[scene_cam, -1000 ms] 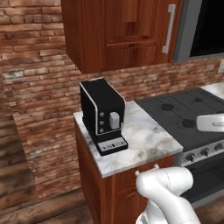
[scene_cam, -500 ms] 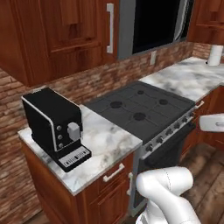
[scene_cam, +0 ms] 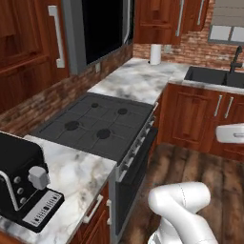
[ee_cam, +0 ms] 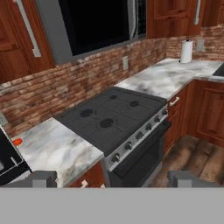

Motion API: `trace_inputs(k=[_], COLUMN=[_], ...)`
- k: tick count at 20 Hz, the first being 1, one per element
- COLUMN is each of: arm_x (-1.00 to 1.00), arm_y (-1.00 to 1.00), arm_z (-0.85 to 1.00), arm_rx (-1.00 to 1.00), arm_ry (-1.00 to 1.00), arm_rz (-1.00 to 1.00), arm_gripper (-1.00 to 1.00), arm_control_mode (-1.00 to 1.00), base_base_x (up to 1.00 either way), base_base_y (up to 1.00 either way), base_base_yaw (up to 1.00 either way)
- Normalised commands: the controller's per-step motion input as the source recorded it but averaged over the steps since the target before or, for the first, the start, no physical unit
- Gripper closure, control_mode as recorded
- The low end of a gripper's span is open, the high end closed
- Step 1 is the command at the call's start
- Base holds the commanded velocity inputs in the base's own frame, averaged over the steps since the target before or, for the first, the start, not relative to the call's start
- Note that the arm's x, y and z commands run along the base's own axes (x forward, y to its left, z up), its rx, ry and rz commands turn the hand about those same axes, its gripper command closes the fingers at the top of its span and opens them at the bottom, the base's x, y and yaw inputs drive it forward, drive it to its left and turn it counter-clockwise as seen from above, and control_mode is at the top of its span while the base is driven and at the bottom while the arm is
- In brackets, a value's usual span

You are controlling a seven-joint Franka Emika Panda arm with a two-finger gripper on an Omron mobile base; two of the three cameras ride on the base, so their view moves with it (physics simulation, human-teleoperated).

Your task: Close all open cabinet doors.

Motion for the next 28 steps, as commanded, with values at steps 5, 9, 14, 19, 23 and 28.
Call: trace_inputs(k=[5, 9, 14, 19, 23, 28], arm_x=[0.0, 0.0, 0.0, 0.0, 0.0, 0.0], arm_y=[0.0, 0.0, 0.0, 0.0, 0.0, 0.0], arm_z=[0.0, 0.0, 0.0, 0.0, 0.0, 0.0], arm_rx=[0.0, 0.0, 0.0, 0.0, 0.0, 0.0], arm_ry=[0.0, 0.0, 0.0, 0.0, 0.0, 0.0], arm_rz=[0.0, 0.0, 0.0, 0.0, 0.0, 0.0], arm_gripper=[-1.0, -1.0, -1.0, -1.0, -1.0, -1.0], arm_control_mode=[1.0, 1.0, 1.0, 1.0, 1.0, 1.0], base_base_x=[0.32, 0.71, 0.64, 0.42, 0.47, 0.42], base_base_y=[-0.01, -0.39, -0.63, -0.79, -0.79, -0.84], base_base_yaw=[-0.15, 0.08, 0.07, 0.03, 0.05, 0.13])
